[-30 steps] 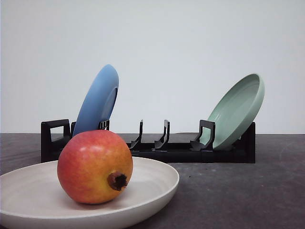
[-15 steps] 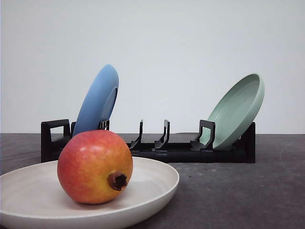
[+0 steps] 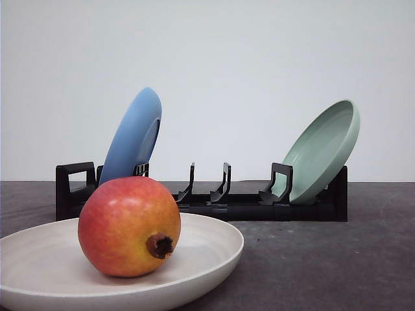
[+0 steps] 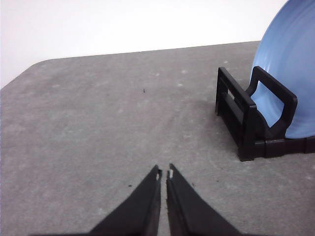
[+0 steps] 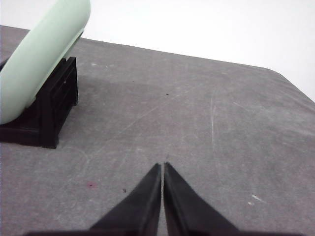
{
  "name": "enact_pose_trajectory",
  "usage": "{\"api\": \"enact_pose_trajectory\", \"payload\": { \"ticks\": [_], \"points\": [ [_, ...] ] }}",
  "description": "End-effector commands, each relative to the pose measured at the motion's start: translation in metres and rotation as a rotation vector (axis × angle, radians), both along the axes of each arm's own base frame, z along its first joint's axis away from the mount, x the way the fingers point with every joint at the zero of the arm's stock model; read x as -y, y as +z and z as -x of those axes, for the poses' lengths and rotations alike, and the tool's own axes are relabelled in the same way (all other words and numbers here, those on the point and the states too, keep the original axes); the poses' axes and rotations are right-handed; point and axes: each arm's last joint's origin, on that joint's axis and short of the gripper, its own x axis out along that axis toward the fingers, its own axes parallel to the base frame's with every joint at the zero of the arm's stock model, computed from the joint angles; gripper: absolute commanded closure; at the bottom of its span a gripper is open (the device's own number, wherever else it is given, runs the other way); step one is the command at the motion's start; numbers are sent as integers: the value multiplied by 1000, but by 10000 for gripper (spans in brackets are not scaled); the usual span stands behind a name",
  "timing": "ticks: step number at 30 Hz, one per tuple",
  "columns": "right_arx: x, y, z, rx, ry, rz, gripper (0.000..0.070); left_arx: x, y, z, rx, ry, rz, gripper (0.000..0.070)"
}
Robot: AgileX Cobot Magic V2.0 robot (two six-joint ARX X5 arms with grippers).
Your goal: Place pomegranate in white plate
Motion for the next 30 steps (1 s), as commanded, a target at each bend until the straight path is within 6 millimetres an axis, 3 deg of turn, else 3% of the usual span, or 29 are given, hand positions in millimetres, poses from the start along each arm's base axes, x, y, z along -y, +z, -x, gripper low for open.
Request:
{"api": "enact_pose_trajectory", "payload": {
  "ticks": [1,30],
  "points": [
    [0,0,0,4,-8,-17,698,0,-4,0,-14,2,-8,700],
    [0,0,0,4,-8,-17,698,0,-4,0,-13,2,-8,700]
  ]
}}
